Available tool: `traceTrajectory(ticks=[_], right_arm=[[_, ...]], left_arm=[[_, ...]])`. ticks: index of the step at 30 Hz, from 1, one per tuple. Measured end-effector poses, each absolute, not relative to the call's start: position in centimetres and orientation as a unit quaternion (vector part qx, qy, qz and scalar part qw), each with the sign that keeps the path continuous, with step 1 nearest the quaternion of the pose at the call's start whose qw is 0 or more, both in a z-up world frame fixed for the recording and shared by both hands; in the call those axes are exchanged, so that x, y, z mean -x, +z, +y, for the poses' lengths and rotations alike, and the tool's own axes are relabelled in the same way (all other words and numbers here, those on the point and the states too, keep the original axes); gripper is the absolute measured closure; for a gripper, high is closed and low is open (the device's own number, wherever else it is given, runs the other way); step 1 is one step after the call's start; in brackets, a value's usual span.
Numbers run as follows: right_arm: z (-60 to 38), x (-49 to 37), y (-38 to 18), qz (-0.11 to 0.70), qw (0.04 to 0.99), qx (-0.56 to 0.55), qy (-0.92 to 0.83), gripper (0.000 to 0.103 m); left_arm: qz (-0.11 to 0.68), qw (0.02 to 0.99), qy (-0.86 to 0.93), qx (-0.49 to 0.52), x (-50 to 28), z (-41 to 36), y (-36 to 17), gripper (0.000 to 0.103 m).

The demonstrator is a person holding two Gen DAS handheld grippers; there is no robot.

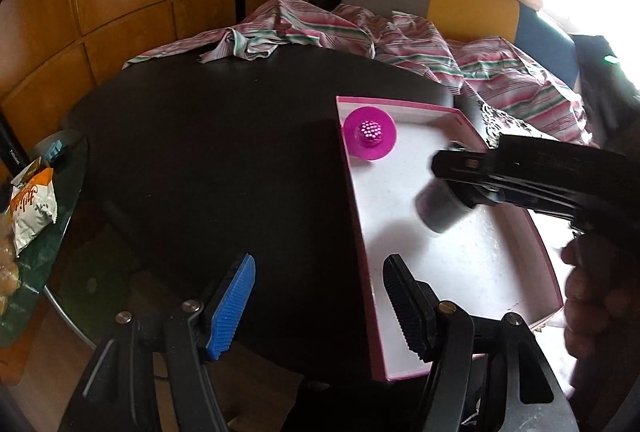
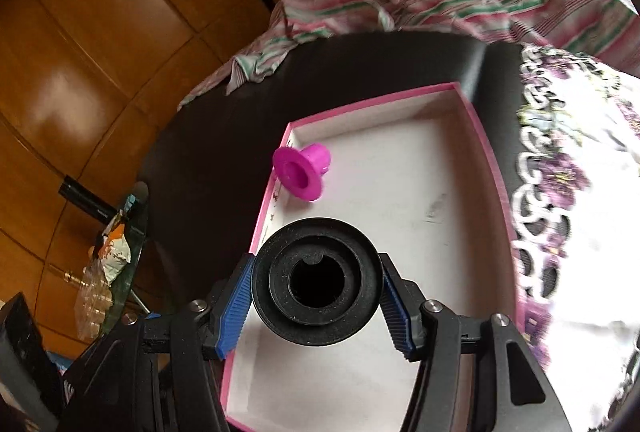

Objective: Organize rigid objects
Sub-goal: 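Lower the black canister into the tray beside the magenta toy and open the right tool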

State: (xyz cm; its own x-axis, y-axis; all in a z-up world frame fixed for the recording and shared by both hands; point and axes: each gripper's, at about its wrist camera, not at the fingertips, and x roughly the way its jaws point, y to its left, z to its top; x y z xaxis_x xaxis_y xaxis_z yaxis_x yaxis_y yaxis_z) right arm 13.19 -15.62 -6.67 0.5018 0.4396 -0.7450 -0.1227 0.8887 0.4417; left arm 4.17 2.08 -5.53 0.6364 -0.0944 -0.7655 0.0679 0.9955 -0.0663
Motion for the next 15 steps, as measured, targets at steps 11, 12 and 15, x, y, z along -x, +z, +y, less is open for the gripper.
traceTrajectory(ticks=[11, 12, 15], right_arm=[[-13.5, -17.5, -7.9, 0.489, 0.829, -0.209, 0.171, 0.028], [-13.7, -17.5, -7.7, 0.485, 0.83, -0.214, 0.172, 0.026], [-14.2, -17.1, -7.1, 0.473, 0.837, -0.219, 0.168, 0.024]], left_arm=[[0.432, 0.901, -0.035, 0.026, -4.5, 3.0, -6.1, 0.035], [0.432, 0.901, -0.034, 0.026, -4.5, 3.0, -6.1, 0.035], [0.432, 0.901, -0.033, 0.028, -4.5, 3.1, -6.1, 0.035]])
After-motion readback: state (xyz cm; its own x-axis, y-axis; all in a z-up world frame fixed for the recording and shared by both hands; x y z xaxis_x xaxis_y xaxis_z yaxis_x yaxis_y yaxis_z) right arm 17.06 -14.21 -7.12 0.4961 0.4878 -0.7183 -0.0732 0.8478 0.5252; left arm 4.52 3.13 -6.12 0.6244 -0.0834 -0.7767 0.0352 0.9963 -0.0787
